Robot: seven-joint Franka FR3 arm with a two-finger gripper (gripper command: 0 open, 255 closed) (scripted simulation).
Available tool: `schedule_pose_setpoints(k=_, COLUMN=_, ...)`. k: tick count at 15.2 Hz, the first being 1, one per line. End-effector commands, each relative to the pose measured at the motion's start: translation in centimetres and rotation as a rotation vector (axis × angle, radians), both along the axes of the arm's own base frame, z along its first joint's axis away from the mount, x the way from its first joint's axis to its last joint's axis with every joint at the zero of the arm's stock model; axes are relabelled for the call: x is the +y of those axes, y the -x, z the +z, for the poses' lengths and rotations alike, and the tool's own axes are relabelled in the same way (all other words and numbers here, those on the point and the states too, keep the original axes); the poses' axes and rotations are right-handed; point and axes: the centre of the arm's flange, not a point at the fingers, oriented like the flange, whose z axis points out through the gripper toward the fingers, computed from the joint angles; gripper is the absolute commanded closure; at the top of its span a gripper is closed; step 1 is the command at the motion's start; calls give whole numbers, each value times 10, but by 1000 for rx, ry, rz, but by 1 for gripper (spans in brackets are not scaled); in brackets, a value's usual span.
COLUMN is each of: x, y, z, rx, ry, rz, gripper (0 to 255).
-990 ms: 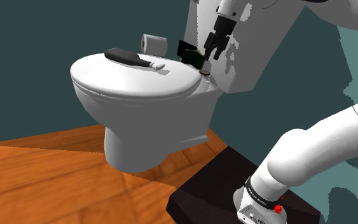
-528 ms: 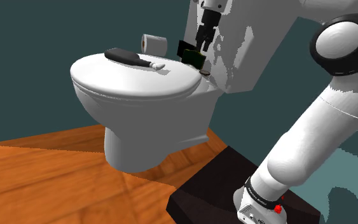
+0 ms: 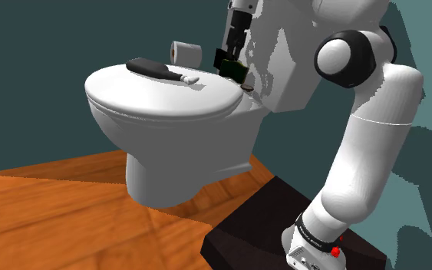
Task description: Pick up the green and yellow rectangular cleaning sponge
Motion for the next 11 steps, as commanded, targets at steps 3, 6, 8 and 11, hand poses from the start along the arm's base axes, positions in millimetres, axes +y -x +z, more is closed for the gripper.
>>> schedule_pose_setpoints(k=3, x=-25, y=1, z=-32, rx=31, ry=56, rz=-32, gripper=0)
schedule_pose_setpoints(k=6, x=-25, y=1, z=-40, rx=31, ry=56, rz=-32, gripper=0)
schedule_pose_setpoints(k=8, x=-30, y=4, z=-29, rx=32, ry=56, rz=-33, gripper=255)
schedule_pose_setpoints(k=11, x=-39, y=-6, z=-33, rx=32, ry=56, rz=-34, gripper=255)
